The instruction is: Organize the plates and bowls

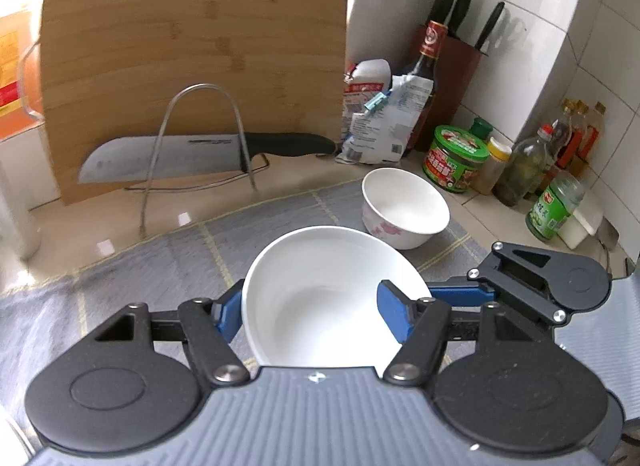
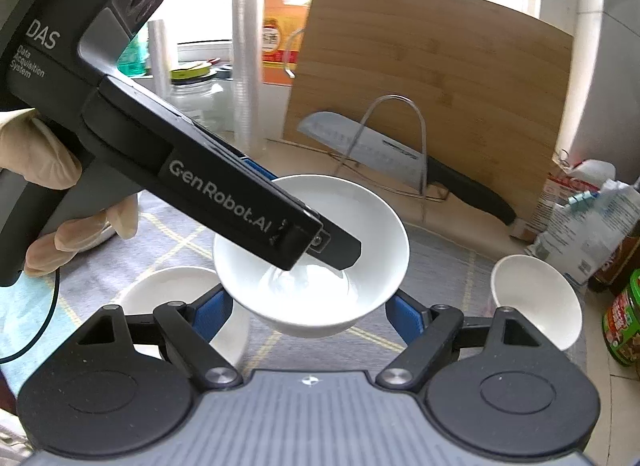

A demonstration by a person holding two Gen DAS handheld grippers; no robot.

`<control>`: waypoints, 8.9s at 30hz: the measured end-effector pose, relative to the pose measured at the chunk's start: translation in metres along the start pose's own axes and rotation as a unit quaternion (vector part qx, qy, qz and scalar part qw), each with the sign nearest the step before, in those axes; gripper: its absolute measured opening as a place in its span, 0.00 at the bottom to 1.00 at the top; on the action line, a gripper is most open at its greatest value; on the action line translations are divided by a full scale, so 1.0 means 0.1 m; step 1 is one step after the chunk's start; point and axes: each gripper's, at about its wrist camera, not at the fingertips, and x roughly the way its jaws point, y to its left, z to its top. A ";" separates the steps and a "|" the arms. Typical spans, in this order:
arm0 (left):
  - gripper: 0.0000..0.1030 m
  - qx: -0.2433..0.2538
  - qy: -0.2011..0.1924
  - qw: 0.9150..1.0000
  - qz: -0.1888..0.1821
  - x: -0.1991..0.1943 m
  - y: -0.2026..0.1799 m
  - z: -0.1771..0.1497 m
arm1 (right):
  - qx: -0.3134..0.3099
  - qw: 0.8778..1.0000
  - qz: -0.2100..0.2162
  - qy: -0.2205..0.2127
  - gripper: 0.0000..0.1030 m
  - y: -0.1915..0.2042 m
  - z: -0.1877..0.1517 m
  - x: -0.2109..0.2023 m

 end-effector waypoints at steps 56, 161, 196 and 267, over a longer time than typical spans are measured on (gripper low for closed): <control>0.77 -0.066 0.014 0.998 0.020 -0.37 0.24 -0.83 | -0.052 0.995 0.057 0.063 0.85 0.72 -0.20 0.03; 0.99 0.046 -0.068 0.982 0.173 1.79 -1.73 -0.12 | 0.100 0.993 0.013 0.060 1.00 -2.70 -0.23 0.33; 0.93 0.015 -0.119 0.984 0.129 1.73 -1.59 0.02 | 0.096 0.985 0.112 0.087 0.82 -2.72 -0.02 0.73; 0.94 -0.039 -0.099 0.972 0.209 -0.40 -1.28 -0.85 | -0.034 0.978 0.201 0.040 0.81 -0.53 0.17 -0.18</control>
